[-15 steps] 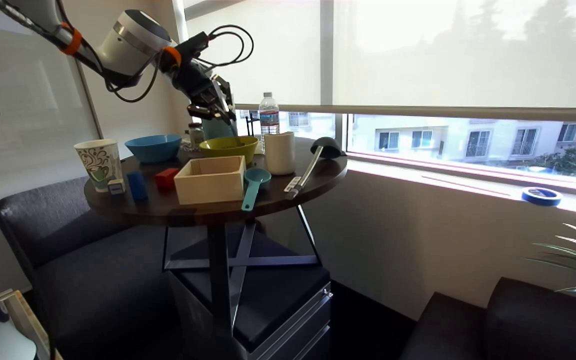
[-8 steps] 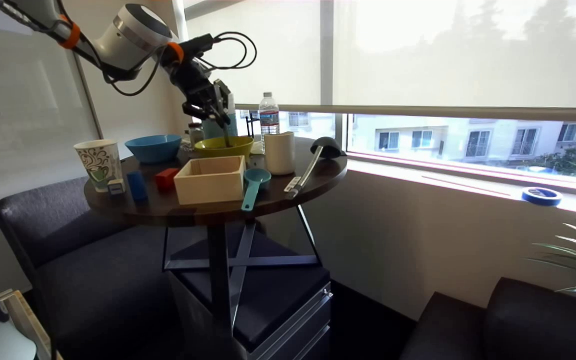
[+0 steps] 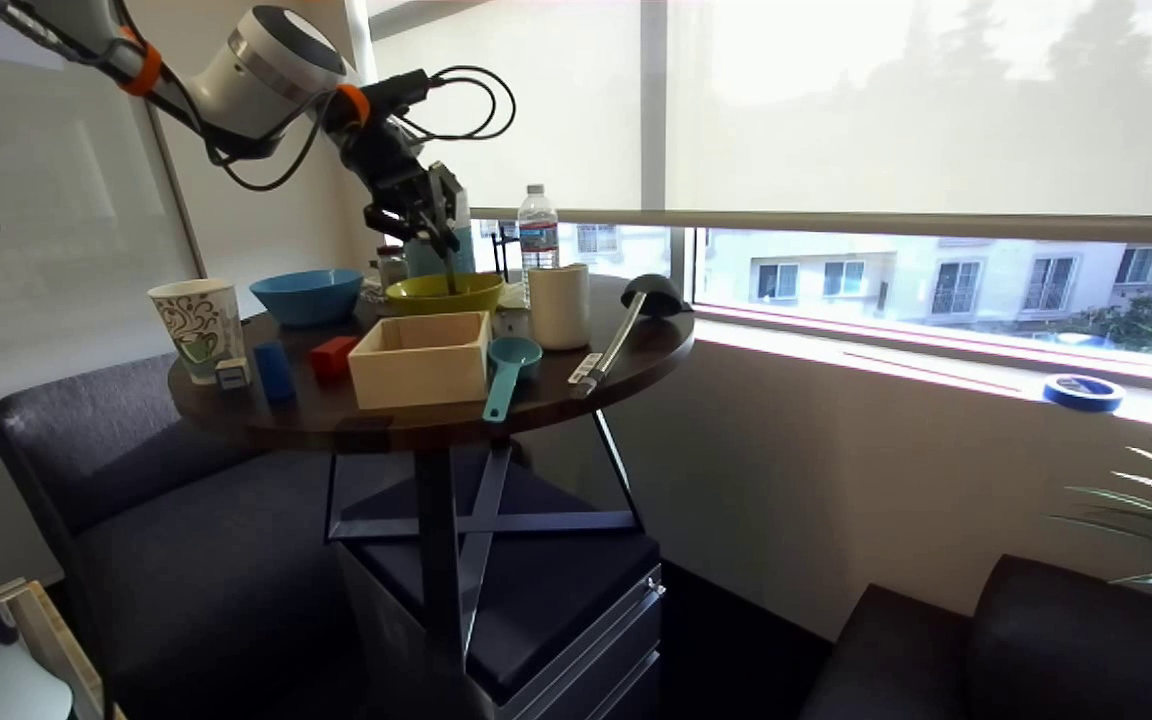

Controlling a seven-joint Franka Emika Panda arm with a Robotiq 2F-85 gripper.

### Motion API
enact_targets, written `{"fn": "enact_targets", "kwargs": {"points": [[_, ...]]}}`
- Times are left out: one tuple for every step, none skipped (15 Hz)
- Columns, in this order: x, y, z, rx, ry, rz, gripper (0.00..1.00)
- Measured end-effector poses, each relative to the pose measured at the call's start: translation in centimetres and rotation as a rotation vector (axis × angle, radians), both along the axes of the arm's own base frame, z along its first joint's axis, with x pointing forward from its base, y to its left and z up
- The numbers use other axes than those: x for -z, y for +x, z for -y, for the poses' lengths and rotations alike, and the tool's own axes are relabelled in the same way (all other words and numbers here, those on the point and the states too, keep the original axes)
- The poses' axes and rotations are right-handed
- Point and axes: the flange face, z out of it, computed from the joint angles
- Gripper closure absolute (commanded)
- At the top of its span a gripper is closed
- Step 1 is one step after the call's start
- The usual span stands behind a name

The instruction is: Use the ladle to move some of the yellow bowl's contents to the blue bowl

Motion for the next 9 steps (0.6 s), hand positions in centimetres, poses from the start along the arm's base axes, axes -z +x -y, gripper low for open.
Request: {"fn": "enact_targets", "kwargs": {"points": [[0.0, 0.0, 0.2, 0.008, 0.011, -0.002, 0.96], [0.0, 0.0, 0.4, 0.018, 0.026, -0.003, 0.96], [-0.1, -0.1, 0.7, 0.029, 0.047, -0.004, 0.96], [-0.2, -0.1, 1.0, 0.042, 0.074, -0.007, 0.96], [-0.3, -0.1, 1.3, 0.054, 0.103, -0.013, 0.96], [-0.4, -0.1, 1.6, 0.066, 0.129, -0.018, 0.96], [-0.5, -0.1, 2.0, 0.079, 0.153, -0.022, 0.96], [-0.6, -0.1, 2.3, 0.092, 0.176, -0.023, 0.96], [-0.7, -0.1, 2.7, 0.105, 0.196, -0.024, 0.96]]}}
